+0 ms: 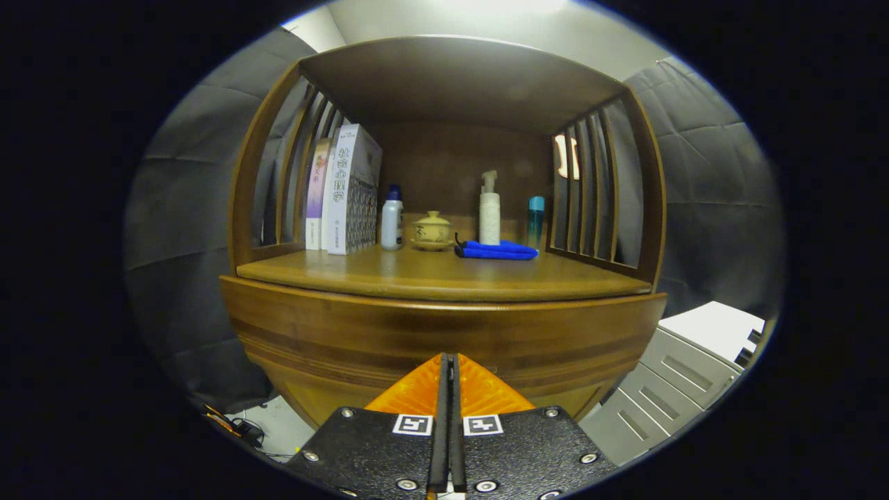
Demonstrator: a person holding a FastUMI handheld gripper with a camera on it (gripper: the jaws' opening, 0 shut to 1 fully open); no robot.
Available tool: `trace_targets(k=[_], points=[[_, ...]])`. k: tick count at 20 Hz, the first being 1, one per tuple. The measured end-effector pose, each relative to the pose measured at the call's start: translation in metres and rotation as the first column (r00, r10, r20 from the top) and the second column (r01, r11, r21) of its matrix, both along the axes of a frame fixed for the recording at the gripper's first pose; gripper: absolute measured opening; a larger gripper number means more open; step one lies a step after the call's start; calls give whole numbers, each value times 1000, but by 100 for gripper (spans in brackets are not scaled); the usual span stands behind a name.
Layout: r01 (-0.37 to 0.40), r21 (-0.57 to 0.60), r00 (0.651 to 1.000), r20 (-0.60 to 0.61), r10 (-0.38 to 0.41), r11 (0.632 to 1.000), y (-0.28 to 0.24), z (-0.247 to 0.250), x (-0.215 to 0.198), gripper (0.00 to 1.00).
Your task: Pull open the drawer, take out the items inside it, and place them on the countertop above the cabinet.
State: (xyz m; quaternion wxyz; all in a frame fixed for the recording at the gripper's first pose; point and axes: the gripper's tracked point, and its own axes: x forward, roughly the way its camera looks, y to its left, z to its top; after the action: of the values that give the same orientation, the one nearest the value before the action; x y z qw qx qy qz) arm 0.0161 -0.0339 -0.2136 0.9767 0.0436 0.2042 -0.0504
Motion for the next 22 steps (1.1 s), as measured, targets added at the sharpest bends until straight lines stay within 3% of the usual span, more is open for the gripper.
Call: trace_targets(k=[1,8,9,15,17,22], points=[[1,6,1000,-24,0,1000,4,-9,-3,2],[-5,-15,1000,-25,4,1000,3,-23,5,67],[-5,-9,1000,-23,5,1000,3,-21,7,68],[-3,-7,998,-67,2,1000,-3,-30,25,68],[-1,0,997,-76,1,1000,-5,-30,23,46],[-30,-30,997,-76,28,999,-3,-24,12,38]])
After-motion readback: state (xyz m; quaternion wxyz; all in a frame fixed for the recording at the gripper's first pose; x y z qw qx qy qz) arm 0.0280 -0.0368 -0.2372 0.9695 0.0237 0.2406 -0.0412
